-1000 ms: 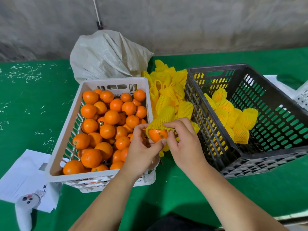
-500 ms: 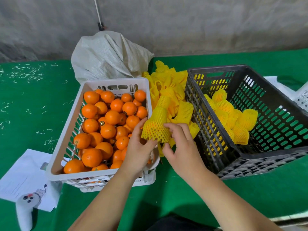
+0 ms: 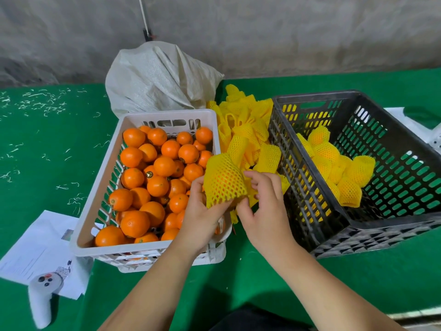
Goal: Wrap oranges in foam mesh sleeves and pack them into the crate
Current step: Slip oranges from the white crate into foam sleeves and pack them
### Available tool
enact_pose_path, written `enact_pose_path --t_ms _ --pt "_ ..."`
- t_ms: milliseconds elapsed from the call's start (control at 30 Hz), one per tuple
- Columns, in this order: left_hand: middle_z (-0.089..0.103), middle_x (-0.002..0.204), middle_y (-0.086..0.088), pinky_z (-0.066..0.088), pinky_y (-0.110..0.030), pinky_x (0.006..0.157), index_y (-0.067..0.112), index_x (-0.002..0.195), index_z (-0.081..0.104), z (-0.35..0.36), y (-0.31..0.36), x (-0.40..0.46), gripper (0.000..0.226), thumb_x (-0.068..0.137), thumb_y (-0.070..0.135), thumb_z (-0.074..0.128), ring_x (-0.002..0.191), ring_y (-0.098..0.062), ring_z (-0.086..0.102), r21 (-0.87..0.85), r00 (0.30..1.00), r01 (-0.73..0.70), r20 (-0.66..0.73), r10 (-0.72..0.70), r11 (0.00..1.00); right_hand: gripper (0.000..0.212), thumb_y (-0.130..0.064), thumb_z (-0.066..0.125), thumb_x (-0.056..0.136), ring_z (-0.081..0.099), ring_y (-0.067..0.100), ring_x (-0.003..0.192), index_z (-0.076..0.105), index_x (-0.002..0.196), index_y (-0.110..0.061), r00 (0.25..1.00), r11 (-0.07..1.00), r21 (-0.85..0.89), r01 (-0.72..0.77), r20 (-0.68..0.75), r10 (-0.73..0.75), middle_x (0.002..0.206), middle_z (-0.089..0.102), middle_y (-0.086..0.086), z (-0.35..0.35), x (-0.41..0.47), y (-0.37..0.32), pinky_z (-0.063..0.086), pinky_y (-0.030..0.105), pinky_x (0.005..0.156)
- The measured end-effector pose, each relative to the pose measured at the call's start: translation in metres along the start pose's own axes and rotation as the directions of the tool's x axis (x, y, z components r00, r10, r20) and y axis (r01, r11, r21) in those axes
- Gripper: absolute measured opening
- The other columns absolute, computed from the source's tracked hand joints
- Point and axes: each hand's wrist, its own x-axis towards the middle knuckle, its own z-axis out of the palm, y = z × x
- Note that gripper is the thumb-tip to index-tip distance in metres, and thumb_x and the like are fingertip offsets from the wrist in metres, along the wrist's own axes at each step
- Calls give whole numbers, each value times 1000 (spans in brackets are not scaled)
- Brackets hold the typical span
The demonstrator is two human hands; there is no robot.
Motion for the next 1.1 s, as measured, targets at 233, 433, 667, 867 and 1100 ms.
enact_pose_path --t_ms 233,433,667,867,1100 --pt "63 132 18 54 -22 95 45 141 44 -2 4 -4 80 79 33 92 125 -8 62 156 988 -130 105 114 979 36 6 63 87 60 17 105 65 119 -10 992 991 48 -128 19 127 112 63 0 -2 -1 7 54 42 90" --pt "67 125 18 55 -22 91 57 131 50 -1 6 -6 63 81 38 83 117 -8 66 104 992 -123 7 123 987 11 -3 66 90 58 11 87 64 100 -7 999 997 72 -39 13 38 94 61 0 8 -20 10 50 28 74" --pt "63 130 22 56 -25 95 59 137 42 -2 -1 -1 88 80 14 92 122 -5 63 211 982 -189 13 191 959 53 -34 66 79 64 11 97 44 124 -52 957 893 359 -273 197 214 109 57 -23 4 -13 10 53 20 78" --pt "65 126 16 58 -27 89 59 134 45 -1 -2 -1 83 77 23 92 118 -9 66 176 984 -170 -24 177 970 22 -26 59 92 64 9 88 60 111 -37 995 974 214 -76 -42 87 97 64 -12 7 -16 14 52 23 74" --pt "62 121 25 56 -22 88 56 137 41 -3 -3 -2 85 77 18 87 116 -3 64 221 979 -184 -47 199 958 20 -7 62 90 59 7 99 62 107 -17 1000 983 182 -20 20 17 109 57 -4 6 -23 10 48 18 82"
